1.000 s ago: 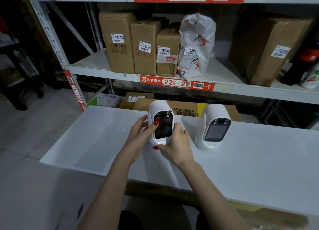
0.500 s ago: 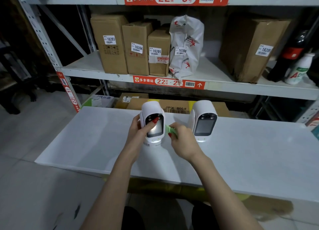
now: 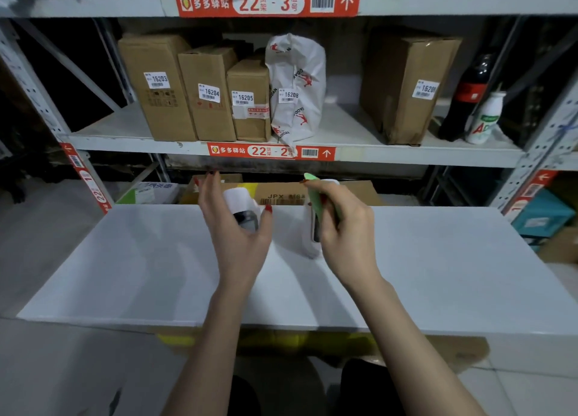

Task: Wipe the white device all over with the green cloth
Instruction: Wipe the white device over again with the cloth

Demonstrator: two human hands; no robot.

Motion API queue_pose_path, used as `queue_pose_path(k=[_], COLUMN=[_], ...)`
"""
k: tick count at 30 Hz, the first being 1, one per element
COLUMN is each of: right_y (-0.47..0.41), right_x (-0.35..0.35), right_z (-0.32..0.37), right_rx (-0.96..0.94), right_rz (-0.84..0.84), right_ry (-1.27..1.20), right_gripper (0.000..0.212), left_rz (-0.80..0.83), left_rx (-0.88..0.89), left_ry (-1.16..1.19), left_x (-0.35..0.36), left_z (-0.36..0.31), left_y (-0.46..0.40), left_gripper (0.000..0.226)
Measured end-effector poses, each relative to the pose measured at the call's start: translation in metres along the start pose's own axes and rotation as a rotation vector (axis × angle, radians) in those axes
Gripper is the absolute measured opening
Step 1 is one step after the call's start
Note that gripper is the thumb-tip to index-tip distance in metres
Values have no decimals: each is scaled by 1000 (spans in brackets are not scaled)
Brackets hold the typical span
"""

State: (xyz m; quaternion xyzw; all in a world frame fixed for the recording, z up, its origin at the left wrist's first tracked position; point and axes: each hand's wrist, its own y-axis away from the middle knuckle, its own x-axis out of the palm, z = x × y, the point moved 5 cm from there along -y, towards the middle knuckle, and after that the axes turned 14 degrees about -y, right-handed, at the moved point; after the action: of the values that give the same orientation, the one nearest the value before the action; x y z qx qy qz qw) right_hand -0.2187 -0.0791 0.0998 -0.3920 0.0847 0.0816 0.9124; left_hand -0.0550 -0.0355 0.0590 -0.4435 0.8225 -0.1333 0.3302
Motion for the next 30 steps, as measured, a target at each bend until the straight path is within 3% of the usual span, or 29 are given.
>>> queue_pose_path(k=[3,6,10,16,20,26,30], right_y=[-3,-3,0,13,11,7,10], right_x=[-19,-33,-45,-40,-28,-18,-16], right_z=[-8,-23,-54,-100,-108,-93,-99], right_rx=[8,62,196,471,533,617,591], right_rz=[-97,-187,-182,112,222,355,325], right_ry=[36,80,209,361,194,-266,-300], right_gripper=[45,47,52,64,62,55,41], left_rz=[-19,122,371,635,752,780,765], left_rx=[217,273,155,-67,-161,-143,-150], left_ry=[-21,2,64,142,259,303,311], left_x=[8,27,55,100,117,125,125], left_z=[-23,-37,-34,-8,3,8,10], left_y=[7,16,26,26,28,24,22], left_gripper=[78,74,75,90,107,87,78])
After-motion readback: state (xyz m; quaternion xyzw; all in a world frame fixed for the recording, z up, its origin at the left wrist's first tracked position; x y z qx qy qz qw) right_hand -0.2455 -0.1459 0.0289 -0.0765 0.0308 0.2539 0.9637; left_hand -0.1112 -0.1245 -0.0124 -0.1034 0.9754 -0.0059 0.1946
